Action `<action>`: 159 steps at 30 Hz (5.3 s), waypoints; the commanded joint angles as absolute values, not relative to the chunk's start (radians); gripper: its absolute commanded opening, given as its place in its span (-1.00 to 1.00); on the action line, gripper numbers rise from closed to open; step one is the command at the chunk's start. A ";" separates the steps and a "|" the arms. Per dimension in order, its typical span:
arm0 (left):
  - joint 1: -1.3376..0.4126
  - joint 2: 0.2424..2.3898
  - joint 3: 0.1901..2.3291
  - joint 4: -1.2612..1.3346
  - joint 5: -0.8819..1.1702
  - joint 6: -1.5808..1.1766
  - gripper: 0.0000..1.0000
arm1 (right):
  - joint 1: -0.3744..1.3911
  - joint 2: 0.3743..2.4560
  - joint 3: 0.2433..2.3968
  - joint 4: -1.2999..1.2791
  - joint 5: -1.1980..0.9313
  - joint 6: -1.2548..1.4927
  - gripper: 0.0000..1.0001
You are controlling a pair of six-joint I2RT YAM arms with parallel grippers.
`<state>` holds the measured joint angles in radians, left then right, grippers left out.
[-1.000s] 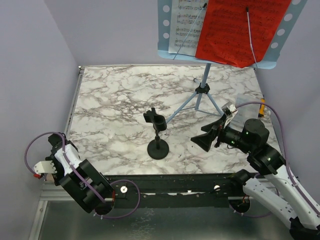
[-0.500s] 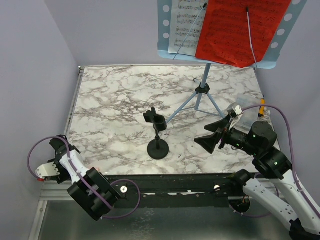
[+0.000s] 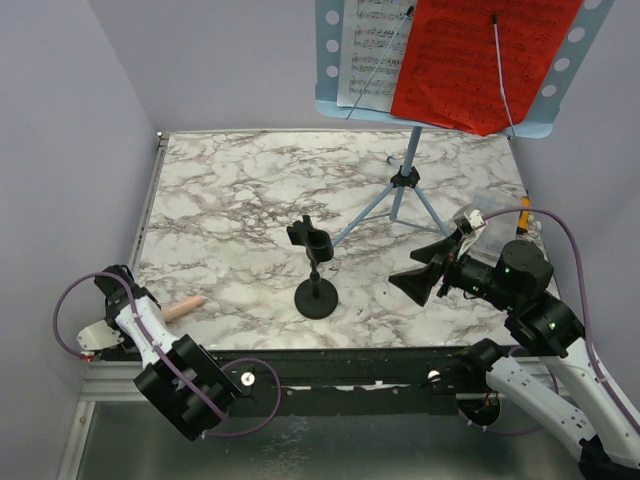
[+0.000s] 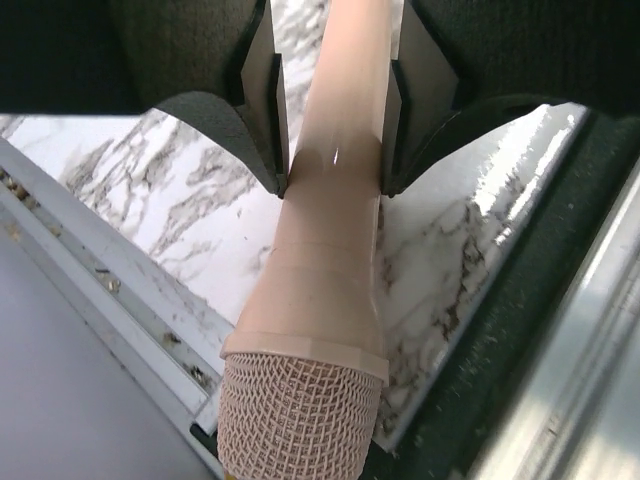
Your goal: Set up the instrument practice props
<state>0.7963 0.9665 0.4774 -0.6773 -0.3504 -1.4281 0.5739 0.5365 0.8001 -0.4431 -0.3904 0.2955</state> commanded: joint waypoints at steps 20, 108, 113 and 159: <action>0.111 0.847 0.893 0.080 0.113 -0.673 -1.00 | 0.572 0.602 0.807 -0.425 -0.204 0.420 1.00; -0.336 1.215 0.737 1.632 0.972 -1.330 -1.00 | 0.575 0.900 1.004 -0.100 -0.687 0.380 0.99; -0.333 1.193 0.740 1.546 0.948 -1.310 -0.32 | 0.592 0.957 1.101 -0.075 -0.666 0.394 0.99; -0.101 0.866 0.856 -0.043 0.905 -0.512 0.92 | 1.297 1.486 1.654 -0.188 0.621 -0.221 -0.69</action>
<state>-0.0940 0.8452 0.8204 0.0319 0.8127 -0.6224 1.2903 1.6115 1.7977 -0.3027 0.7681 -0.1268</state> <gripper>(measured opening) 0.985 0.416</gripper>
